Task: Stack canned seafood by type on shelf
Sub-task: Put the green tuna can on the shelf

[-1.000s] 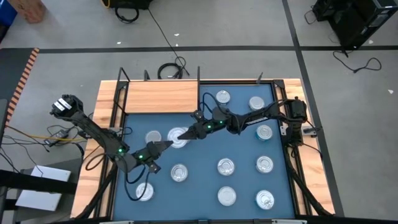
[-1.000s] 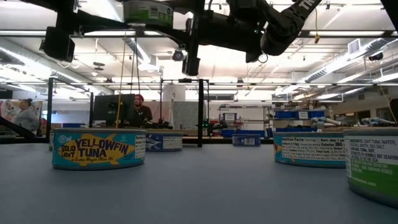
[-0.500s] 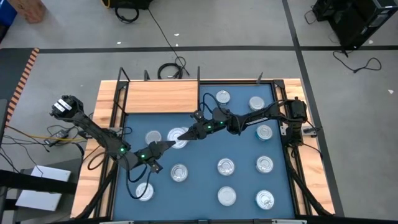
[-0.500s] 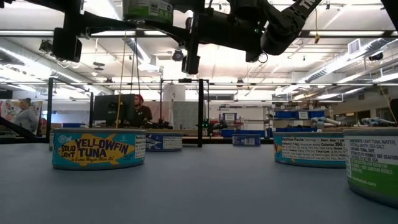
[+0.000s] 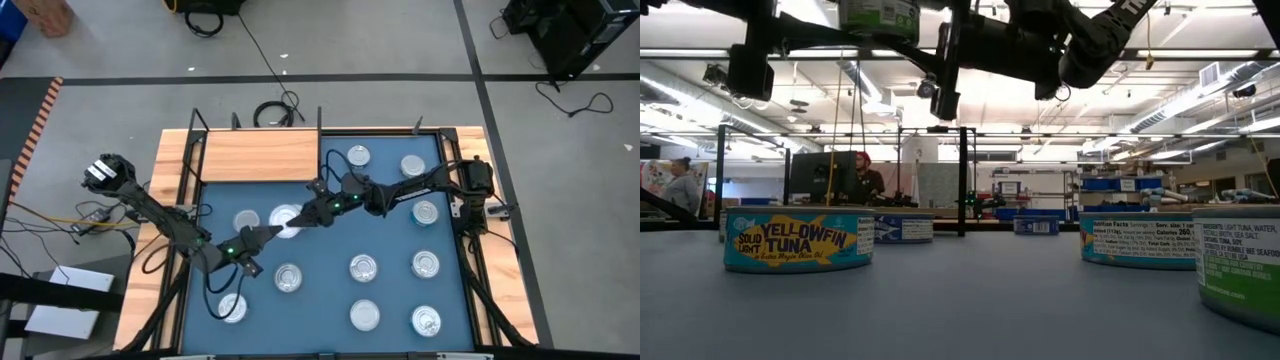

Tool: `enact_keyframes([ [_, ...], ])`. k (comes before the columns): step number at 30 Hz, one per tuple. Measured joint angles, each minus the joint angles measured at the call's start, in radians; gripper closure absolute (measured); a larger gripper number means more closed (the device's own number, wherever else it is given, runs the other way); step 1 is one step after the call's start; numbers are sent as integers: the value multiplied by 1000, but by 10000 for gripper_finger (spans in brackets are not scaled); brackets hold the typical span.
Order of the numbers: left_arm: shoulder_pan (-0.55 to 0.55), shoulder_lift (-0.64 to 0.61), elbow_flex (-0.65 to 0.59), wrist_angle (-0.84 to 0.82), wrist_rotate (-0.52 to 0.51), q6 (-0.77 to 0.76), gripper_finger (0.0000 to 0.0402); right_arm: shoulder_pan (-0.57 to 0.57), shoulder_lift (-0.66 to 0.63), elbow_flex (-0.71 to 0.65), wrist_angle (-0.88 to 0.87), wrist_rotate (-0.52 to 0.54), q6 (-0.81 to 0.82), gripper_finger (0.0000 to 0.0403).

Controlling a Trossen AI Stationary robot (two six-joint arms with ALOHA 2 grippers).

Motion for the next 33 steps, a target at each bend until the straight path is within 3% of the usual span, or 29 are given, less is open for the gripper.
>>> enact_keyframes([
  [3, 0, 0, 0, 49, -12, -3, 259, -3, -2, 1, 14, -33, -25, 157],
  [8, 4, -25, -1, 67, -37, -48, 259, -28, -8, 1, 33, -92, -86, 160],
  [15, 14, -113, -1, 60, -27, -154, 259, -55, -60, 1, 9, -162, -278, 212],
  [19, 35, -185, 0, -58, 19, -269, 259, -56, -116, 0, -120, -177, -432, 265],
  [27, 111, -287, -1, -324, 124, -535, 259, -43, -262, 0, -490, -34, -757, 361],
  [33, 208, -354, 44, -556, 233, -747, 259, -2, -357, 0, -731, 152, -935, 397],
])
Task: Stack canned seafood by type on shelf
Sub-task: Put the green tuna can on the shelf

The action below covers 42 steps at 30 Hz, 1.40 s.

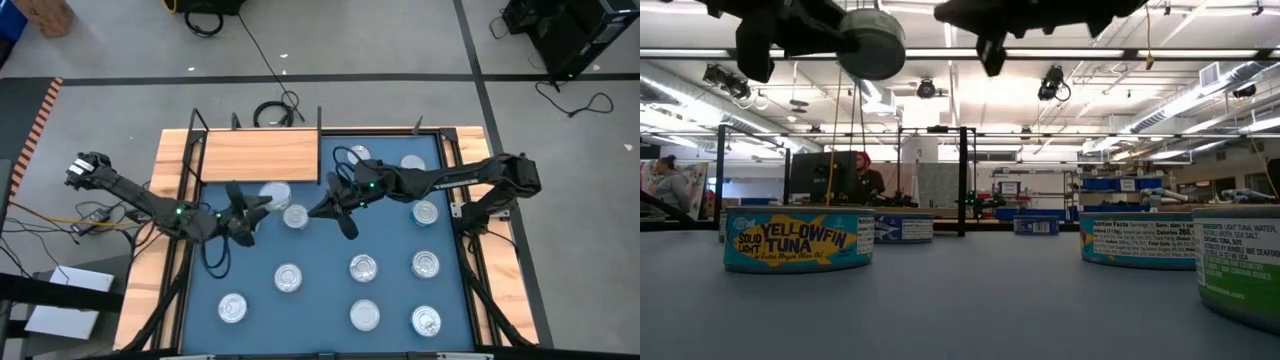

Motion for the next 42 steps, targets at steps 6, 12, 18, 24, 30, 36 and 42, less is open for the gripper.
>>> enact_keyframes([
  [6, 109, -8, 90, -284, -3, -165, 259, 59, -34, 0, -92, 118, -69, 392],
  [12, 253, -8, 101, -421, -55, -275, 259, 118, -35, -1, -141, 214, -100, 398],
  [18, 444, 30, 101, -459, -72, -369, 259, 167, -30, -1, -146, 290, -124, 398],
  [24, 630, 123, 101, -461, -13, -442, 259, 184, -30, -1, -148, 304, -131, 398],
  [30, 794, 225, 101, -451, 0, -472, 259, 188, -30, -1, -151, 309, -131, 398],
  [36, 910, 303, 101, -445, -15, -478, 259, 190, -29, -1, -152, 316, -131, 398],
  [42, 983, 378, 101, -442, -12, -484, 259, 190, -29, -1, -152, 316, -131, 398],
])
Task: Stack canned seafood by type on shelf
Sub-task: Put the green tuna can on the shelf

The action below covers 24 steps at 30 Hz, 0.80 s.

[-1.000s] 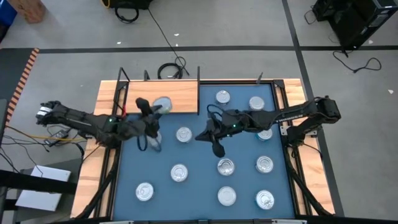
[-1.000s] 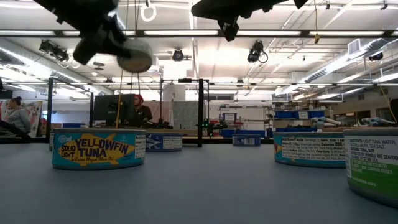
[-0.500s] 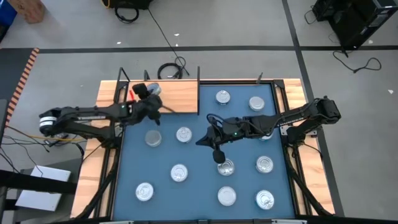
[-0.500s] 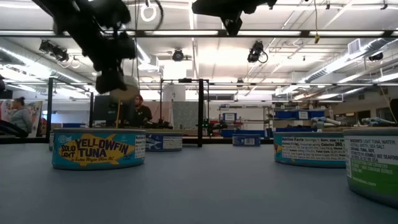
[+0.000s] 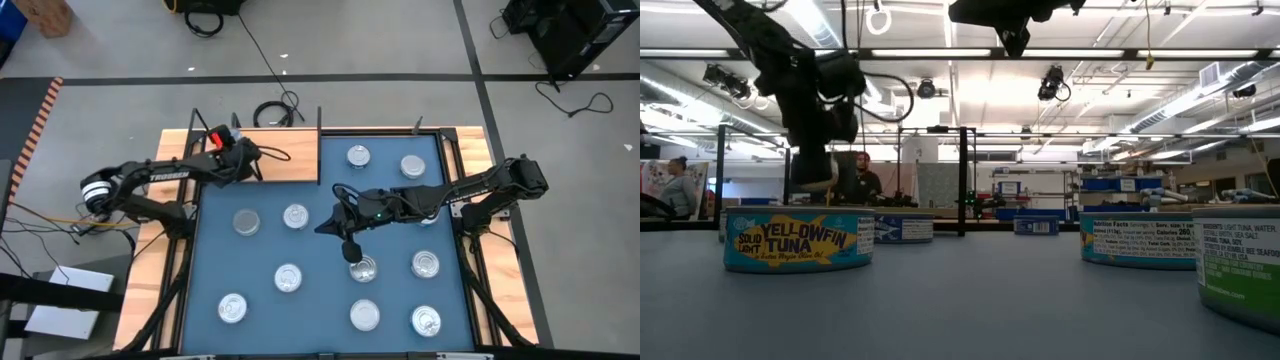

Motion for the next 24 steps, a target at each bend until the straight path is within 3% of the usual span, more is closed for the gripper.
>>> enact_keyframes([
  [19, 79, 84, 3, -8, 118, -17, 258, 17, 0, 0, -2, 0, 0, 398],
  [24, 78, 89, -2, -31, 176, -28, 194, 18, 0, 0, -2, 0, 0, 398],
])
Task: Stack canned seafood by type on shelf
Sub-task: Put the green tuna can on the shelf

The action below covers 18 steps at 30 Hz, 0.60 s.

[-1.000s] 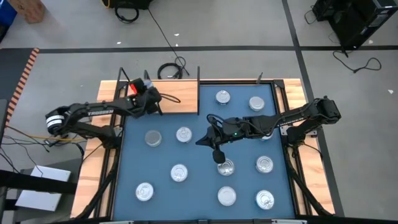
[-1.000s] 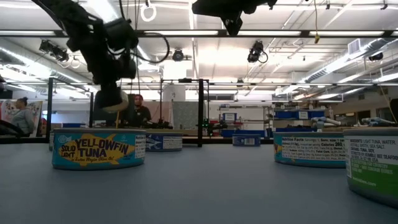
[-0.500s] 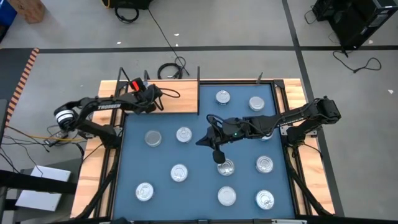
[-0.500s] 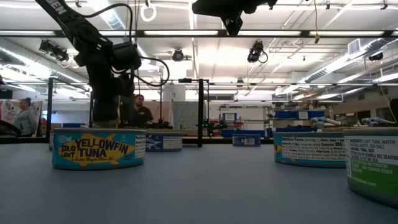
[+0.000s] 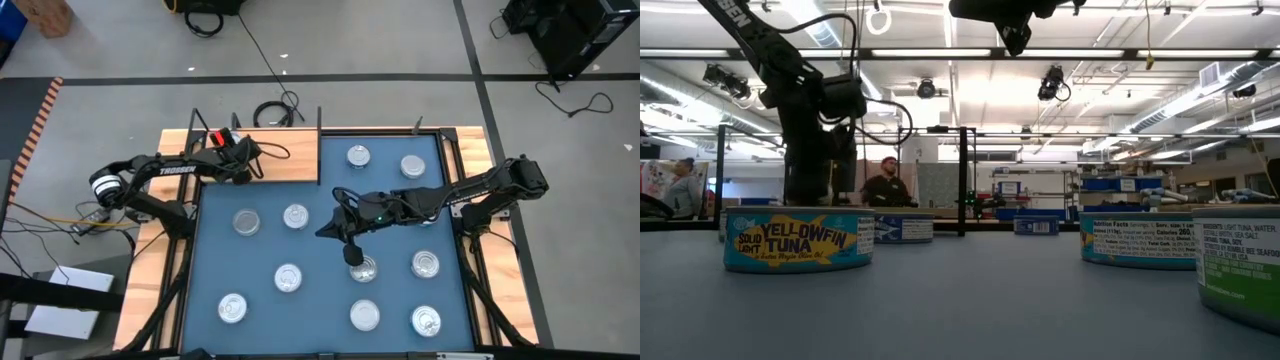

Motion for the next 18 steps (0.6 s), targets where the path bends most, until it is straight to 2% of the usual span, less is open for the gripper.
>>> enact_keyframes([
  [2, 0, -1, 0, 6, 3, -2, 175, 0, 0, 0, 0, 0, 0, 398],
  [5, 0, -2, 2, 9, -5, -4, 166, 0, 0, 0, -1, 0, 0, 398],
  [18, 20, -2, 2, 113, -17, 46, 182, 8, 0, 0, -8, 0, 1, 398],
])
